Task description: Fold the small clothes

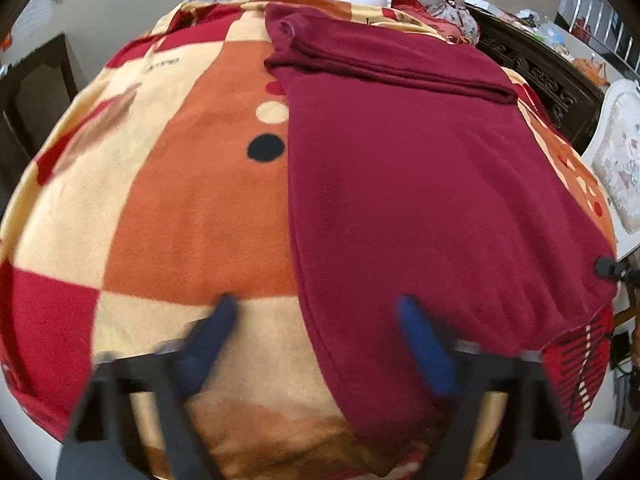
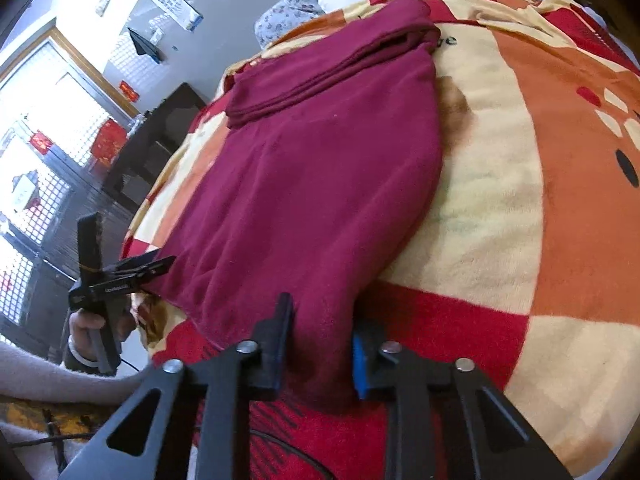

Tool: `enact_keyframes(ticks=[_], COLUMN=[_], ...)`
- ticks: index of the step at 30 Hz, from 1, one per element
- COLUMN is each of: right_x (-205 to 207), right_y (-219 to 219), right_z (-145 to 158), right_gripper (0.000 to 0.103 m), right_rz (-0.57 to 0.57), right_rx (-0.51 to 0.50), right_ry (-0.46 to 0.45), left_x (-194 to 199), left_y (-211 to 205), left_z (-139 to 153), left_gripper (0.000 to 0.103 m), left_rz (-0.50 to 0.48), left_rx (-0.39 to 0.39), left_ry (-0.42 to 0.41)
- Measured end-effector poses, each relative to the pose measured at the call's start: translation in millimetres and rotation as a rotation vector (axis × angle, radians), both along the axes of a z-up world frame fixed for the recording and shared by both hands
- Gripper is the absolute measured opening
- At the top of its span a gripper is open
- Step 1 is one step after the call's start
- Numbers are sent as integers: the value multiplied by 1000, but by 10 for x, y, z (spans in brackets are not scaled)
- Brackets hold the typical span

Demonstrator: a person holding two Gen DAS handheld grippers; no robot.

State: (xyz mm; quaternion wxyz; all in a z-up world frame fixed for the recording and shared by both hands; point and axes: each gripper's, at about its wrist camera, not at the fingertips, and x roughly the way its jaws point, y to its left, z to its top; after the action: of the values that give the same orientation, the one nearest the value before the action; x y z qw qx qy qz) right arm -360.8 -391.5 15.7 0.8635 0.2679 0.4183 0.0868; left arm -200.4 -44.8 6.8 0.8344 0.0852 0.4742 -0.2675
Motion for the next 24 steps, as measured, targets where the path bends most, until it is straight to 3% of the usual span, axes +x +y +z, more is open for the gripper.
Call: enact_keyframes(ticks=[1, 3, 7, 13, 24], right_x=[-13, -41, -46, 0, 598], right_y=[-22, -57, -41, -79, -322], right_z=[24, 85, 184, 366, 1031], right_gripper=[22, 20, 18, 16, 15], right_rz=[-1, 4, 19, 11, 1], right_rx=[18, 53, 63, 77, 25], right_ry=[-15, -53, -101, -171, -363], left_x=[18, 82, 121, 231, 950], left_y=[5, 21, 24, 53, -260], left_z=[19, 31, 39, 195, 1005], left_gripper=[40, 21, 10, 7, 7], left_rz=[-9, -27, -40, -53, -73], left_rx=[-16, -72, -94, -177, -282], left_ry=[13, 76, 103, 142, -17])
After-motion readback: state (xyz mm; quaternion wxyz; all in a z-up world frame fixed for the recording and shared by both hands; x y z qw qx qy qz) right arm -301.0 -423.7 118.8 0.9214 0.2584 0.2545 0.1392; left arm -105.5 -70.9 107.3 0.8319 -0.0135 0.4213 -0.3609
